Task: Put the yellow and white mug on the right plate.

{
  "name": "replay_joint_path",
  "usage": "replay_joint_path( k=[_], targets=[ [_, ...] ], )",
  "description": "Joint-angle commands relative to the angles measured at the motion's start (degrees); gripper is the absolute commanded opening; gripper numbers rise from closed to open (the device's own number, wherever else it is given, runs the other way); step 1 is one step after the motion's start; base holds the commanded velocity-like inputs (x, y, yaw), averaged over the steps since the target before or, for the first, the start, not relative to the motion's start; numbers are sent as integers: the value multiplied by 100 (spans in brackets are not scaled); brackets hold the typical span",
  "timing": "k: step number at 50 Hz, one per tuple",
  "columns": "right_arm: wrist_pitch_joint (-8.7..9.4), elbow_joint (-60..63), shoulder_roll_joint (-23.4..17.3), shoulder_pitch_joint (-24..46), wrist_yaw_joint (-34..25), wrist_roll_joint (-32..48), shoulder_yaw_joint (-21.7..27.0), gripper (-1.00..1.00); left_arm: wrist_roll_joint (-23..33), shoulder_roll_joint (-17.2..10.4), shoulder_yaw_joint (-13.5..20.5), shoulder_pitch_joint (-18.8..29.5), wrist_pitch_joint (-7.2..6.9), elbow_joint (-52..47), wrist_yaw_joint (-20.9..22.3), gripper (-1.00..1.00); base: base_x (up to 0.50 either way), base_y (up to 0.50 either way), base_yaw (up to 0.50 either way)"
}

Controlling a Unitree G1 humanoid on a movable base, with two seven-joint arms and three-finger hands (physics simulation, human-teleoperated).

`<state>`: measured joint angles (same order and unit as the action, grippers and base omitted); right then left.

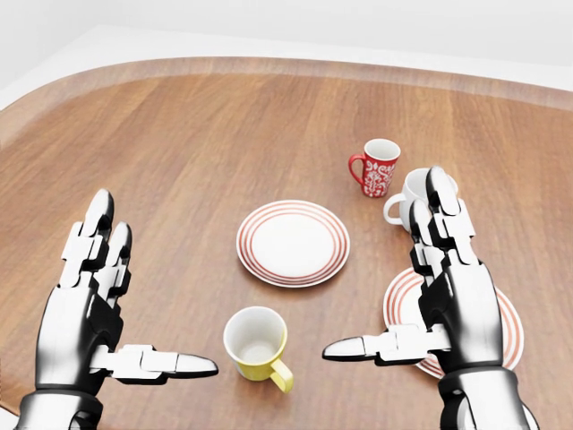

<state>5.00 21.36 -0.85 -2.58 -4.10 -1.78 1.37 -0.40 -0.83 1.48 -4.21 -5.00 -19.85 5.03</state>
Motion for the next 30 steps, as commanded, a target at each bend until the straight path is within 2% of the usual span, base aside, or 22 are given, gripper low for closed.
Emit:
replay_joint_path(
  k=[1, 6, 21, 24, 30],
  targets=[
    [0, -61, 24, -32, 4, -13, 56, 100, 1, 1, -4, -43, 0, -7, 12, 100, 0, 0, 0],
    [0, -90, 3, -18, 39, 107, 15, 100, 5, 1, -7, -35, 0, 26, 12, 100, -10, 39, 0],
    [0, -131, 12, -36, 68, 148, -36, 100, 43, 6, -53, -89, 0, -34, 28, 100, 0, 0, 0],
    [0, 28, 84, -117, -71, -247, 48, 100, 44, 9, -57, -96, 0, -28, 31, 100, 0, 0, 0],
    [0, 42, 15, -101, -23, -262, 63, 100, 48, 9, -55, -91, 0, -30, 25, 100, 49, 11, 0]
  ],
)
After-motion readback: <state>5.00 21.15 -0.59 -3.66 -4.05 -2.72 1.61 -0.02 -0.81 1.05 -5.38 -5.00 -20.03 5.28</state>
